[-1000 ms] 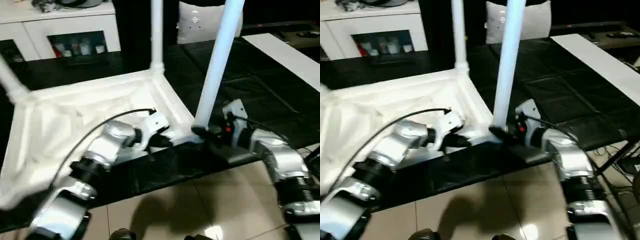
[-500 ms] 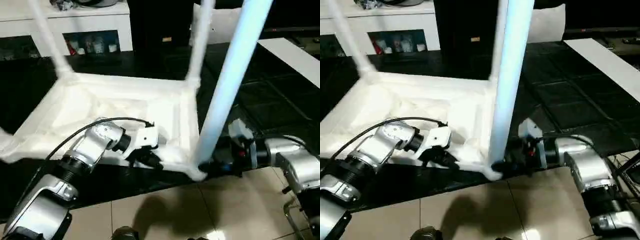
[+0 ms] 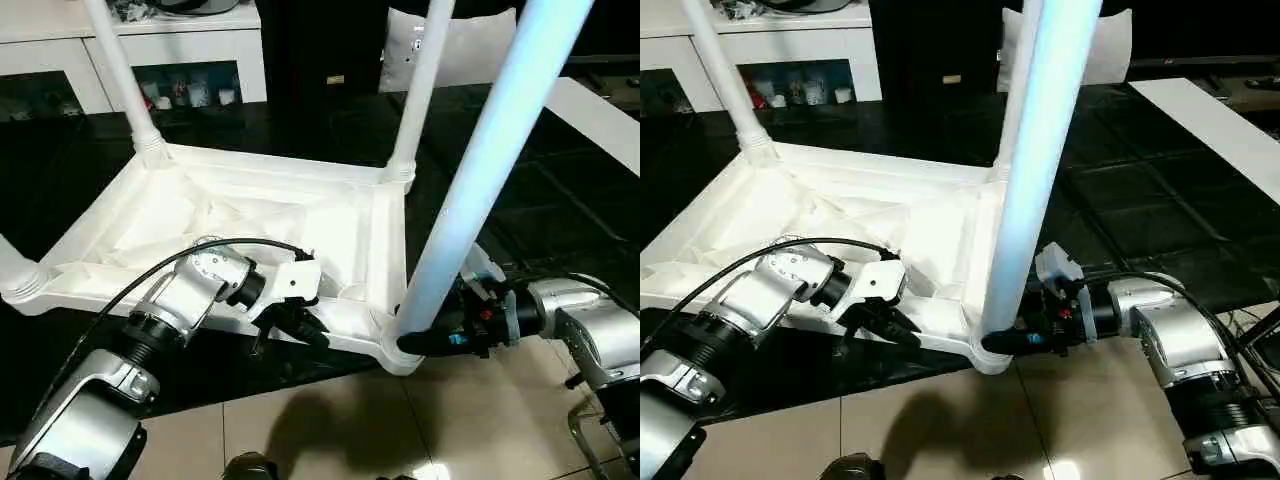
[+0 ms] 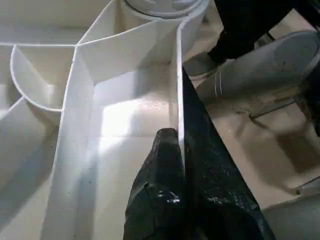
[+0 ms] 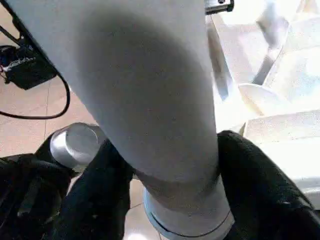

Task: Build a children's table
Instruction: Rotate leg to tighten

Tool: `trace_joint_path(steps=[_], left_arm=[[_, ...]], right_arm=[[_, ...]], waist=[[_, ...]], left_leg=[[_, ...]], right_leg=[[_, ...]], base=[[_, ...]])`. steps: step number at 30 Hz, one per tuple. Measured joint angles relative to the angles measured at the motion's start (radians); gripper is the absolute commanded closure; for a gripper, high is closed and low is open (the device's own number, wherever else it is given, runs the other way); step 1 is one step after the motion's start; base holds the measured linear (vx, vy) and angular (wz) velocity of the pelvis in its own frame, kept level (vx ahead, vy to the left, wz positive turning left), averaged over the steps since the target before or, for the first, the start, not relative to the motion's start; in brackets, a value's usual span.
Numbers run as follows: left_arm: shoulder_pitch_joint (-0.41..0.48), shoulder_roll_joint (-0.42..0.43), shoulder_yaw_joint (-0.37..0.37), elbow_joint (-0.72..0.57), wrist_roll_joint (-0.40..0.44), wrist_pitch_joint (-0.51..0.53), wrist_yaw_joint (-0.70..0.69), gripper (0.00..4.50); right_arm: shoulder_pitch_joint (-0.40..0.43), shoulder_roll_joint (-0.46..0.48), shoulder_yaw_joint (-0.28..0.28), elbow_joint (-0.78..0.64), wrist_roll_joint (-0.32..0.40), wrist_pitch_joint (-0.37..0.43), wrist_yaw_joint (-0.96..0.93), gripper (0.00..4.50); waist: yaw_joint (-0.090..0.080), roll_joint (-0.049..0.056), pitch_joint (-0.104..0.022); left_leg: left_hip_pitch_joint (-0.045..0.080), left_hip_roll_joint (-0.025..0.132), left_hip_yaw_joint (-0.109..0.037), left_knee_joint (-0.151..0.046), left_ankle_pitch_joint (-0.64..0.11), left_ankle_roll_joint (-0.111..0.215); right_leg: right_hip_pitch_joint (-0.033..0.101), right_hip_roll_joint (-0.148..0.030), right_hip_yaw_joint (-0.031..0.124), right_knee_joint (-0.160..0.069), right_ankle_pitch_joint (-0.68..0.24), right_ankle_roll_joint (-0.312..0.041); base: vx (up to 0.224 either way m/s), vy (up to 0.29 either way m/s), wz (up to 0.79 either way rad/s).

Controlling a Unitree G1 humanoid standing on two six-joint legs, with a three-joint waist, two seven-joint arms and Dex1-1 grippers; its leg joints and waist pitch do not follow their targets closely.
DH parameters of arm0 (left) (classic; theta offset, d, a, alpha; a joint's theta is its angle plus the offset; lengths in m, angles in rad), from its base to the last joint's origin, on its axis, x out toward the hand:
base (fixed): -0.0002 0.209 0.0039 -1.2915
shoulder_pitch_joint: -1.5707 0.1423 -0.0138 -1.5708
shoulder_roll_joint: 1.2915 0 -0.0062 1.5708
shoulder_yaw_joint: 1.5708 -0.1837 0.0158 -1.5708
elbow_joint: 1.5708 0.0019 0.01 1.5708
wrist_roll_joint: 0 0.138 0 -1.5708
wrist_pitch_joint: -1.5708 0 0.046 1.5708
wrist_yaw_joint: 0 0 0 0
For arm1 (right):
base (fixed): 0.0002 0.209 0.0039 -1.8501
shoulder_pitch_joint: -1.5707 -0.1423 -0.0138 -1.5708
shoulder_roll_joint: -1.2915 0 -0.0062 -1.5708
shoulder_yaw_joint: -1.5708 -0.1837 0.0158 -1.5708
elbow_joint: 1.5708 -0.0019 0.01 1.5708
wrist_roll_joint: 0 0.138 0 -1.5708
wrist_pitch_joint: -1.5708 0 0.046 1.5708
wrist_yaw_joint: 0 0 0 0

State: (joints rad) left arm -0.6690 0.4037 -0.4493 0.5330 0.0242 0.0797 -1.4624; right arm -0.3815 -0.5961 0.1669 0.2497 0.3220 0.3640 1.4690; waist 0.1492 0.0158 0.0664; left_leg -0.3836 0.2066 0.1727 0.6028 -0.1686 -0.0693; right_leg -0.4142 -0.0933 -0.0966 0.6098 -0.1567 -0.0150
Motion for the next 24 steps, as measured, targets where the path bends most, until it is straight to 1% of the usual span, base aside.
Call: trace_joint_path(steps=[1, 2, 4, 6, 8, 9, 10, 12, 13, 15, 16, 19, 20, 21, 24], left_arm=[[0.0, -0.005, 0.002, -0.001, -0.006, 0.017, 0.004, 4.5], [0.0, -0.004, 0.008, 0.0, -0.008, 0.035, 0.01, 4.5], [0.0, 0.001, 0.027, 0.0, -0.007, 0.072, 0.035, 4.5], [0.0, -0.002, 0.048, 0.0, -0.003, 0.114, 0.073, 4.5], [-0.004, -0.014, 0.076, 0.004, 0.011, 0.165, 0.137, 4.5], [-0.004, -0.022, 0.085, 0.004, 0.011, 0.19, 0.161, 4.5], [-0.006, -0.042, 0.104, 0.006, 0.014, 0.238, 0.222, 4.5], [-0.011, -0.074, 0.13, 0.008, 0.019, 0.304, 0.307, 4.5], [-0.016, -0.096, 0.14, 0.008, 0.022, 0.335, 0.349, 4.5], [-0.021, -0.135, 0.158, 0.016, 0.022, 0.375, 0.425, 4.5], [-0.031, -0.168, 0.175, 0.033, 0.022, 0.396, 0.48, 4.5], [-0.047, -0.243, 0.216, 0.062, 0.022, 0.426, 0.612, 4.5], [-0.048, -0.26, 0.222, 0.064, 0.022, 0.427, 0.64, 4.5], [-0.048, -0.269, 0.226, 0.064, 0.022, 0.427, 0.652, 4.5], [-0.049, -0.276, 0.228, 0.064, 0.02, 0.422, 0.661, 4.5]], right_arm=[[0.0, 0.007, -0.005, -0.004, 0.001, 0.015, -0.015, 2.09], [0.0, 0.021, -0.01, -0.005, 0.002, 0.029, -0.035, 2.27], [-0.003, 0.051, -0.029, -0.004, 0.0, 0.046, -0.099, 2.31], [-0.015, 0.088, -0.043, 0.002, -0.007, 0.06, -0.168, 2.35], [-0.044, 0.137, -0.063, 0.032, -0.025, 0.072, -0.282, 2.4], [-0.055, 0.154, -0.07, 0.044, -0.037, 0.073, -0.324, 2.41], [-0.081, 0.199, -0.087, 0.081, -0.061, 0.076, -0.413, 2.43], [-0.128, 0.257, -0.105, 0.135, -0.093, 0.078, -0.55, 2.46], [-0.151, 0.281, -0.116, 0.162, -0.104, 0.08, -0.62, 2.47], [-0.189, 0.322, -0.131, 0.216, -0.123, 0.077, -0.72, 2.5], [-0.215, 0.348, -0.143, 0.256, -0.132, 0.064, -0.788, 2.5], [-0.276, 0.393, -0.165, 0.354, -0.16, 0.013, -0.922, 2.5], [-0.286, 0.397, -0.173, 0.374, -0.164, -0.003, -0.942, 1.96], [-0.29, 0.398, -0.18, 0.384, -0.164, -0.013, -0.945, 1.83], [-0.29, 0.404, -0.191, 0.39, -0.163, -0.03, -0.938, 1.77]], waist=[[-0.001, 0.0, 0.0], [-0.004, 0.0, 0.0], [-0.01, 0.0, 0.0], [-0.021, 0.0, 0.0], [-0.045, -0.001, 0.0], [-0.055, -0.001, 0.0], [-0.069, -0.002, 0.001], [-0.092, -0.004, 0.002], [-0.101, -0.005, 0.002], [-0.114, -0.005, 0.002], [-0.118, -0.005, 0.002], [-0.117, -0.005, 0.002], [-0.114, -0.005, 0.002], [-0.112, -0.005, 0.002], [-0.104, -0.006, 0.002]], left_leg=[[0.0, 0.0, 0.0, 0.0, 0.0, 0.0], [0.001, 0.0, 0.0, 0.0, 0.0, 0.0], [0.002, 0.0, 0.0, 0.0, 0.0, 0.0], [0.003, 0.0, 0.0, 0.0, 0.001, -0.001], [0.005, 0.0, 0.0, 0.0, 0.001, -0.002], [0.006, 0.0, 0.0, 0.0, 0.001, -0.002], [0.008, 0.0, 0.0, 0.0, 0.001, -0.002], [0.009, -0.001, 0.0, 0.0, 0.001, -0.002], [0.011, -0.001, -0.001, 0.0, 0.001, -0.002], [0.011, -0.001, -0.001, -0.001, 0.001, -0.002], [0.011, -0.001, -0.001, -0.001, 0.001, -0.002], [0.01, -0.001, -0.001, -0.002, 0.001, -0.002], [0.009, -0.001, -0.001, -0.002, 0.0, -0.002], [0.009, -0.001, 0.0, -0.004, 0.0, -0.001], [0.008, -0.001, 0.0, -0.008, -0.001, -0.001]], right_leg=[[0.0, 0.0, 0.0, 0.0, 0.0, 0.0], [0.0, 0.0, 0.0, 0.0, 0.0, 0.0], [0.0, 0.0, 0.0, 0.001, -0.002, 0.004], [0.0, 0.0, 0.0, 0.001, -0.002, 0.004], [0.0, 0.0, 0.0, 0.0, -0.002, 0.004], [0.001, 0.0, 0.0, -0.001, -0.003, 0.004], [0.001, 0.0, 0.0, -0.001, -0.003, 0.004], [0.001, 0.0, -0.001, -0.002, -0.003, 0.004], [0.001, 0.0, -0.002, -0.003, -0.003, 0.005], [0.001, 0.0, -0.002, -0.005, -0.003, 0.005], [0.001, 0.0, -0.002, -0.005, -0.002, 0.004], [0.0, 0.0, -0.002, -0.005, -0.002, 0.004], [0.0, 0.0, -0.002, -0.005, -0.002, 0.004], [-0.001, 0.0, -0.001, -0.006, -0.002, 0.003], [-0.002, 0.001, -0.002, -0.006, 0.003, -0.003]], base=[[0.0, 0.0, 0.0], [0.0, 0.0, 0.0], [0.0, 0.0, 0.0], [0.0, 0.0, 0.0], [0.0, 0.0, 0.0], [0.0, 0.0, 0.0], [0.0, 0.0, 0.0], [0.0, 0.0, 0.0], [0.0, 0.0, 0.0], [0.0, 0.0, 0.0], [0.0, 0.0, 0.0], [0.0, 0.0, 0.0], [0.0, 0.0, 0.0], [0.0, 0.0, 0.0], [0.0, 0.0, 0.0]])
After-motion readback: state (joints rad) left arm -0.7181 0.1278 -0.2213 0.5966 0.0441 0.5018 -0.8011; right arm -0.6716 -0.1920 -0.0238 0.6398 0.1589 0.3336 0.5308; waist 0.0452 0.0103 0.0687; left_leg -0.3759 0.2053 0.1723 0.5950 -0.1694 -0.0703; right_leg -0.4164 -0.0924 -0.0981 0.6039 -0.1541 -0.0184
